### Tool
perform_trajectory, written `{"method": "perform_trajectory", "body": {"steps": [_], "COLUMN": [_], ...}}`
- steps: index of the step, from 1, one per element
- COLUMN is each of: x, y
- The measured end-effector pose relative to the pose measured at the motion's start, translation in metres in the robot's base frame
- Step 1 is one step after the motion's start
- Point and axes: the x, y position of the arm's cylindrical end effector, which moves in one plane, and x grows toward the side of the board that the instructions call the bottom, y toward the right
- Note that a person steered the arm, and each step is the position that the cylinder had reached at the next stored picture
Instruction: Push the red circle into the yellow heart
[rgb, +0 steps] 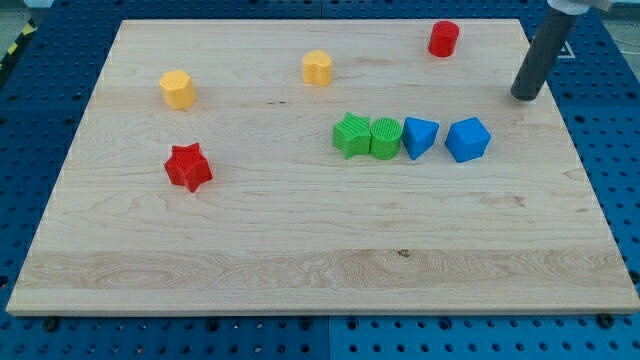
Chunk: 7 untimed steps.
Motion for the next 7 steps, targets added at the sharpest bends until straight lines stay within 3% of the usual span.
{"method": "perform_trajectory", "body": {"steps": [2,4,7], "x": [-0.073,-0.127,-0.103], "y": [-0.012,-0.064,-0.076]}}
